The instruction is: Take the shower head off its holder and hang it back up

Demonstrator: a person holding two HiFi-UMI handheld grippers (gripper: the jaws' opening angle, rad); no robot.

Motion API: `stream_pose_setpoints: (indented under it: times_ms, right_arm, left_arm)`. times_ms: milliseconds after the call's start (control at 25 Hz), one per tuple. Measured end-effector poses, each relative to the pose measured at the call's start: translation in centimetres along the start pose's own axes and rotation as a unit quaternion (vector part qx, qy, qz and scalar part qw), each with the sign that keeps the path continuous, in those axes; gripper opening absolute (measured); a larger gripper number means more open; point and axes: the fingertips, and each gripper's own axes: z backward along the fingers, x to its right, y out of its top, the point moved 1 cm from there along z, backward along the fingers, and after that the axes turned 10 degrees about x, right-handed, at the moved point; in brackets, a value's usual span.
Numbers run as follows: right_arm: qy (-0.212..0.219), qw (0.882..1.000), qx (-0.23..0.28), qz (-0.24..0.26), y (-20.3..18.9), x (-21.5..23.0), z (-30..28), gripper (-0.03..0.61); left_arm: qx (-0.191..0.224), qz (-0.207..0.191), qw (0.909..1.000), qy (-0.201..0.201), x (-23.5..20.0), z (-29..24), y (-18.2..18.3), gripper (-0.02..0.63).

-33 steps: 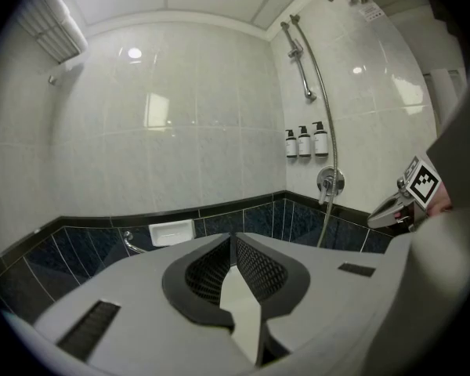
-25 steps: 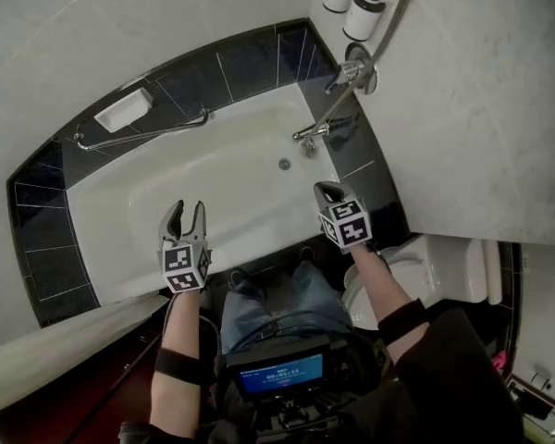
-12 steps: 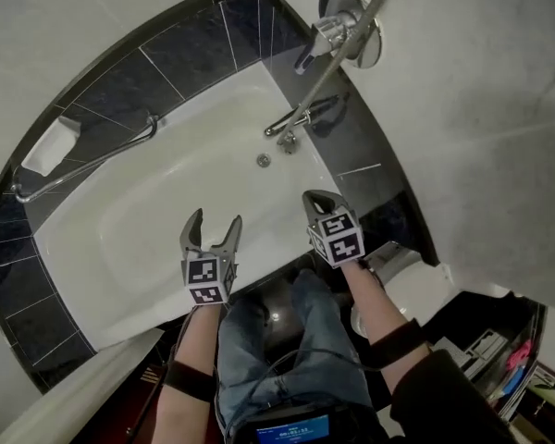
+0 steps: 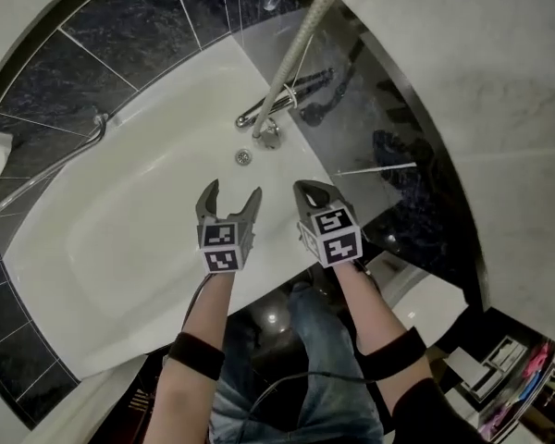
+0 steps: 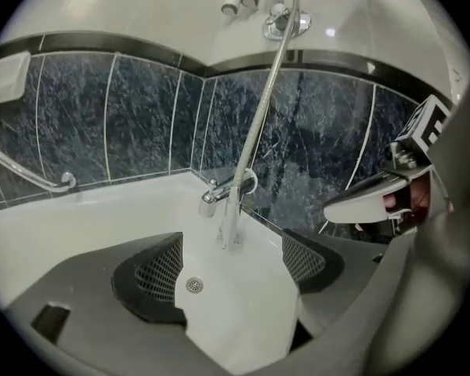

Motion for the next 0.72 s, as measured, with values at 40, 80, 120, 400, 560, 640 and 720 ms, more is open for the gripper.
stream_pose_setpoints:
  times_ms: [40,80,120,400,560,640,720]
  right_arm:
    - [-0.001,1.0,0.003,-0.001,-0.6,0.3,-0.5,0.021]
    - [-0.002,1.0,0.006,-0.001,-1.2,0.6,-1.0,0.021]
    - [-0.003,1.0,0.009,0.0,-1.7,0.8,-1.4,0.021]
    - [-0.006,0.999,0.036,-0.006,-3.7,1.7,-2.8,0.021]
    - [-0.006,0.999,0.044,-0.007,-4.4,2.2,-3.4,0.021]
    - [-0.004,0.999,0.049,-0.008,-4.5,2.3,-3.6,0.021]
    - [-0.003,0.998,0.055,-0.007,-4.6,2.5,-3.9,0.021]
  left_arm:
    - [-0.001,-0.001,1.0,-0.002,0.0,-1.6,-0.8,0.396]
    - [-0.001,-0.002,1.0,-0.003,0.0,-3.1,-1.5,0.396]
    - [-0.002,-0.003,1.0,-0.005,0.0,-4.5,-2.1,0.396]
    - [0.002,-0.001,1.0,-0.005,-0.1,-12.1,-5.5,0.396]
    - [0.01,0.006,0.9999,-0.003,-0.2,-15.1,-6.3,0.396]
    - [0.014,0.0,0.9999,-0.007,-0.2,-16.4,-6.7,0.396]
    - [0.019,-0.004,0.9998,-0.01,-0.2,-17.6,-6.8,0.396]
